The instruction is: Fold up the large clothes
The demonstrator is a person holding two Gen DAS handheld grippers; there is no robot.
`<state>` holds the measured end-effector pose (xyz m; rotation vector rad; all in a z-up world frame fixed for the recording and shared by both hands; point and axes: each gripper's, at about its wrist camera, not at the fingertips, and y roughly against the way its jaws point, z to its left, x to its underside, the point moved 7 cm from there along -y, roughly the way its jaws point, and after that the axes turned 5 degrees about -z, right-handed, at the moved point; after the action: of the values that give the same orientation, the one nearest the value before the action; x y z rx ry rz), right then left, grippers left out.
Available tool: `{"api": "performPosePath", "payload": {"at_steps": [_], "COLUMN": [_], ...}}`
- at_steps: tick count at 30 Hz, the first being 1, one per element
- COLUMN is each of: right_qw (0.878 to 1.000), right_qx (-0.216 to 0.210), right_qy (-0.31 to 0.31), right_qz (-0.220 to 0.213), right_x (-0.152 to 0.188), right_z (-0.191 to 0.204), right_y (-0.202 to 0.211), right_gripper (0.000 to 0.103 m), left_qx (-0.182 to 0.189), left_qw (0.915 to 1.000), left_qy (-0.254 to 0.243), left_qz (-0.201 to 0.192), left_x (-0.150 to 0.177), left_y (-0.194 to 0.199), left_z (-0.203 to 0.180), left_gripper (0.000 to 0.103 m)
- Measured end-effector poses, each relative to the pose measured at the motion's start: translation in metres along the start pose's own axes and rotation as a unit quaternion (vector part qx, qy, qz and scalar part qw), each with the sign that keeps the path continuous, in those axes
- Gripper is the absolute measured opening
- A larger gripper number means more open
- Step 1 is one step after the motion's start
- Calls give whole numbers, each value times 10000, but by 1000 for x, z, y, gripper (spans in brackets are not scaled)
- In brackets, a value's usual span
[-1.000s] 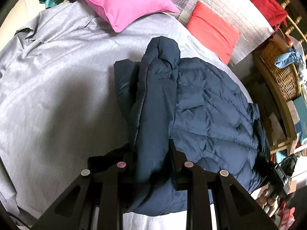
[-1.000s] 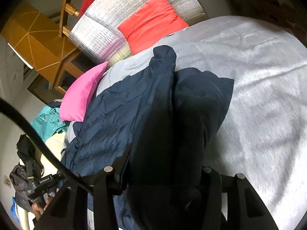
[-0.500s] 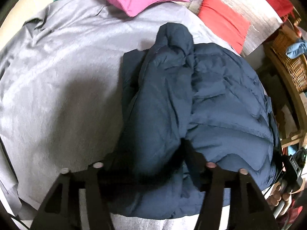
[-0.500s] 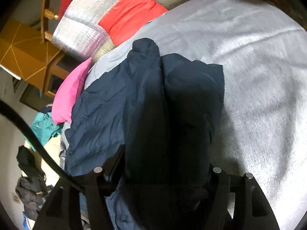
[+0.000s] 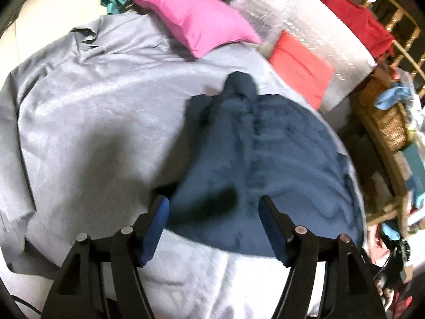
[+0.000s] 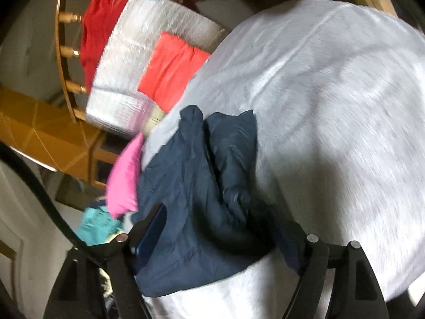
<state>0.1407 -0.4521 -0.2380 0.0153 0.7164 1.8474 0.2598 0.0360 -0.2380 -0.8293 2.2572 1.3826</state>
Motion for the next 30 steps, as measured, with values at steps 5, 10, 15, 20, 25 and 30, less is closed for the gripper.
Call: {"api": "performPosePath", "payload": {"at_steps": [5,10,15,20,25,30], "right_qw": [9988,9958,9962,9954,9984,9980], "right_qx": [-351,-306,-192,-210,135,280], "right_qy": [-177,-307,-575,-928,-467,119], "right_qz": [304,807,618,81,-302,-548], "right_x": [34,65,64,53,50,51], "right_z": [6,6,2,-8,1,23], "right_y": [5,-24,-57,-74,-81,-77], "right_gripper": [87,87,87,87,62,46], "left_qx": [676,725,724,765,863,765], "left_qw": [9973,9926,9875,9771,9758,9868], "left_qy": [33,218,1158,1905,1978,1428], "left_qz": [295,946,791,556,352,-4], "left_x": [32,59,48,35,23,6], "left_y": [-1,-33,-58,-75,-81,-74], "left_z": [-28,-40,-23,-6,-9,-27], "left_gripper": [79,80,80,80,74,59]}}
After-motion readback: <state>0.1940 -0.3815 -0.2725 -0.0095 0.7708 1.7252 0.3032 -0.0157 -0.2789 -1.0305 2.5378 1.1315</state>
